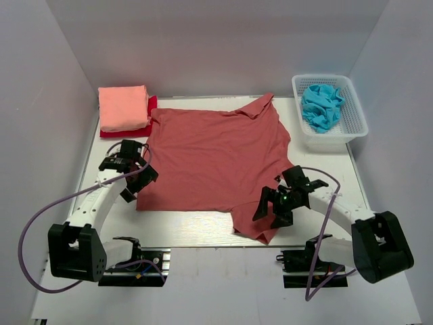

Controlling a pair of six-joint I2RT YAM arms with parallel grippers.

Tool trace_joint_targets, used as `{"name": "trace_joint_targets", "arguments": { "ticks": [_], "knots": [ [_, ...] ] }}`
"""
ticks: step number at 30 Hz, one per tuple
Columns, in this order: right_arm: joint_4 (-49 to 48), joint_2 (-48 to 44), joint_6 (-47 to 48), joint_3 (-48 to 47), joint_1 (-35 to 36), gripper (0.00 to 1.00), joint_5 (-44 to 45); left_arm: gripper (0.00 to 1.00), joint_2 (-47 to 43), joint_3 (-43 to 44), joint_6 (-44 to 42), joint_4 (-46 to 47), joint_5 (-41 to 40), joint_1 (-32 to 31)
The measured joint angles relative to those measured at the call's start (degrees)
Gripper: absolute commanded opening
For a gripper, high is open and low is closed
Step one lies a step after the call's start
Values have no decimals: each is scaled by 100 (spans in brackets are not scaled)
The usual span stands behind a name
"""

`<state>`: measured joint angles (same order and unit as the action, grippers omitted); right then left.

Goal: Fold and stack the t-shirts
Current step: Grap the side of the flattened tshirt closest away from the robot with both arms

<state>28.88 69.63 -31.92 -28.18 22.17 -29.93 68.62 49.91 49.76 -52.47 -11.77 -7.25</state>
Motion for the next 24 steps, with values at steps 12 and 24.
{"name": "trace_joint_targets", "arguments": {
  "ticks": [12, 24],
  "knots": [
    [2063, -730, -94, -2203, 256, 87, 2122, 100, 315, 186, 411, -509, -299, 278],
    [2732, -247, -977, -1349, 1239, 86, 2037, 99, 457, -999, 503, 24, -260, 988]
  ]
}}
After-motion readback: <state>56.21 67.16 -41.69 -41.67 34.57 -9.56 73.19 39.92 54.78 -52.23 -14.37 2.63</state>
